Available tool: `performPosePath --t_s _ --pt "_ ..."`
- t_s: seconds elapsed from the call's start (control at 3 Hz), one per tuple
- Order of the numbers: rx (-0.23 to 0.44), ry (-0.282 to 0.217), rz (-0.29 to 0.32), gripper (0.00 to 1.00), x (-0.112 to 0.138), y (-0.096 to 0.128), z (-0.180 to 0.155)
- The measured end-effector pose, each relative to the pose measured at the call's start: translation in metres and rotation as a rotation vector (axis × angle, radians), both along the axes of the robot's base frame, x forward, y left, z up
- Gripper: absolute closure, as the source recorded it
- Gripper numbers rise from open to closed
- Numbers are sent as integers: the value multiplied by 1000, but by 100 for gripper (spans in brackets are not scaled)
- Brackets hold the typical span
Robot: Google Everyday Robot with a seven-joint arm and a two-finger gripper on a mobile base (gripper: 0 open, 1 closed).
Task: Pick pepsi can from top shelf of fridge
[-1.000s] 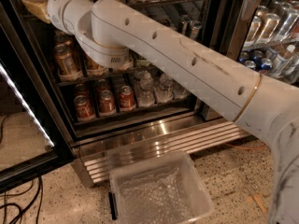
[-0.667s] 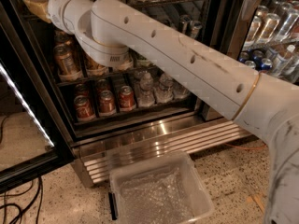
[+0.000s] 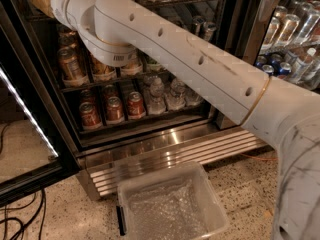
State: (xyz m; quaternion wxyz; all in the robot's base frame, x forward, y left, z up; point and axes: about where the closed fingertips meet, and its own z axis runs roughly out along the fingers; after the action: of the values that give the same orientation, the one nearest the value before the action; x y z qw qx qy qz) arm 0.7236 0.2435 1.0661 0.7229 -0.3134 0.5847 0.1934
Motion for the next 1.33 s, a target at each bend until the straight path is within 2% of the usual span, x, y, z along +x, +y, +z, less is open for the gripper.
performPosePath --t_s 1.0,1.33 --pt "-10 -2 21 36 23 21 0" --pt "-10 -2 21 55 21 21 0"
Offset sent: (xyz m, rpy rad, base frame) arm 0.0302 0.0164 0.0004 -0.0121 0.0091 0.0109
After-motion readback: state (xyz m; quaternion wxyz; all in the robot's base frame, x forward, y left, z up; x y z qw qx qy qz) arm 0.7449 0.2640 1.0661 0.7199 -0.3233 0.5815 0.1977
